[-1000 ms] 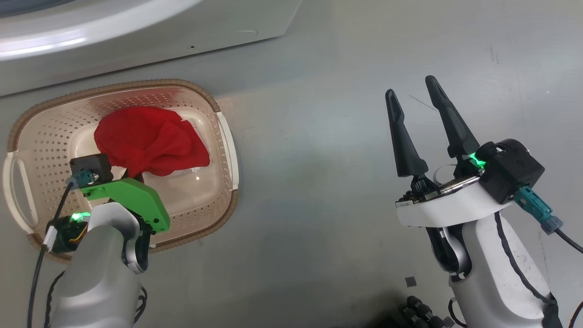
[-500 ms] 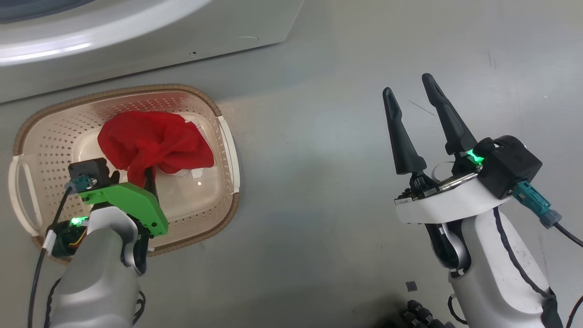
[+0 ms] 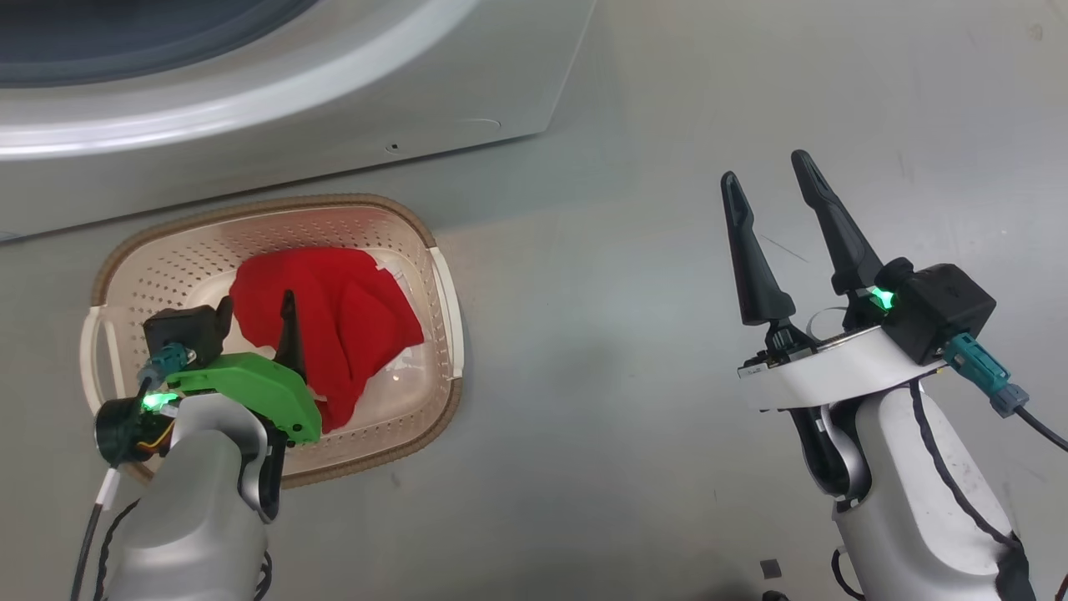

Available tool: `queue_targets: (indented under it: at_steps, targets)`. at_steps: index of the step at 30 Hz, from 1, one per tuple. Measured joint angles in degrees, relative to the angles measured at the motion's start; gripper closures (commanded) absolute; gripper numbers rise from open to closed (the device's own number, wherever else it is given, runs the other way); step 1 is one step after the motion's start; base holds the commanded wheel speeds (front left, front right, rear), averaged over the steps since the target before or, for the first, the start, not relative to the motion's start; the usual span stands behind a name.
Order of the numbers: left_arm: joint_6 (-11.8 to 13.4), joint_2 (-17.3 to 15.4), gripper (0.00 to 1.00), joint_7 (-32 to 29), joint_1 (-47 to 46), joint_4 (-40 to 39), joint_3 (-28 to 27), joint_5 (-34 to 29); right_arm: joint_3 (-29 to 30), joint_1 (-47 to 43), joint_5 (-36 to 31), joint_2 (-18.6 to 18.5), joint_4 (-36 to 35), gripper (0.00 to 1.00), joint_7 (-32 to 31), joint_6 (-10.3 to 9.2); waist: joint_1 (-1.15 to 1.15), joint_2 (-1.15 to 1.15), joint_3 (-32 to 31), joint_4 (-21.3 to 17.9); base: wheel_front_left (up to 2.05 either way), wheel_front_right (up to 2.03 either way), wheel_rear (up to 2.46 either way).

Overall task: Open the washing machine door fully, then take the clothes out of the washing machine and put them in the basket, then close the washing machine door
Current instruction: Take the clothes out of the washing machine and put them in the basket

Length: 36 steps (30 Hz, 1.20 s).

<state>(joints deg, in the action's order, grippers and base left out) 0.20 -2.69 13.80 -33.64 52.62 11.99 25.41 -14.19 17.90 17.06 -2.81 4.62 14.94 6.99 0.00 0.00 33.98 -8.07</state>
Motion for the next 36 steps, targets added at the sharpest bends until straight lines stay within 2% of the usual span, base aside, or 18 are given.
queue_targets:
  at_steps: [11,16,26,36]
  targets:
    - [-0.5,0.5,0.0,0.9,2.3,-5.7,0.8,-1.0,2.8,-4.0,-1.1,-1.1,3.1,0.0,0.0,0.0,0.0,0.0,-6.3,3.1,0.0,0.0,0.0]
    - [-0.4,0.6,0.0,0.9,3.7,-14.0,-1.1,-2.5,3.4,-5.9,-1.7,-1.1,4.1,0.0,0.0,0.0,0.0,0.0,-9.9,4.8,0.0,0.0,0.0]
    - [1.6,0.6,0.0,0.9,9.1,-25.6,-2.5,-5.8,4.8,-9.2,-2.6,-0.9,4.7,0.0,0.0,-0.01,0.0,0.0,-16.7,7.8,0.0,0.0,0.0]
    - [3.1,0.6,0.0,0.9,17.4,-33.1,-2.6,-7.4,6.0,-11.9,-3.1,-0.7,4.4,0.0,0.0,-0.1,0.0,0.0,-21.8,9.7,0.0,0.0,0.0]
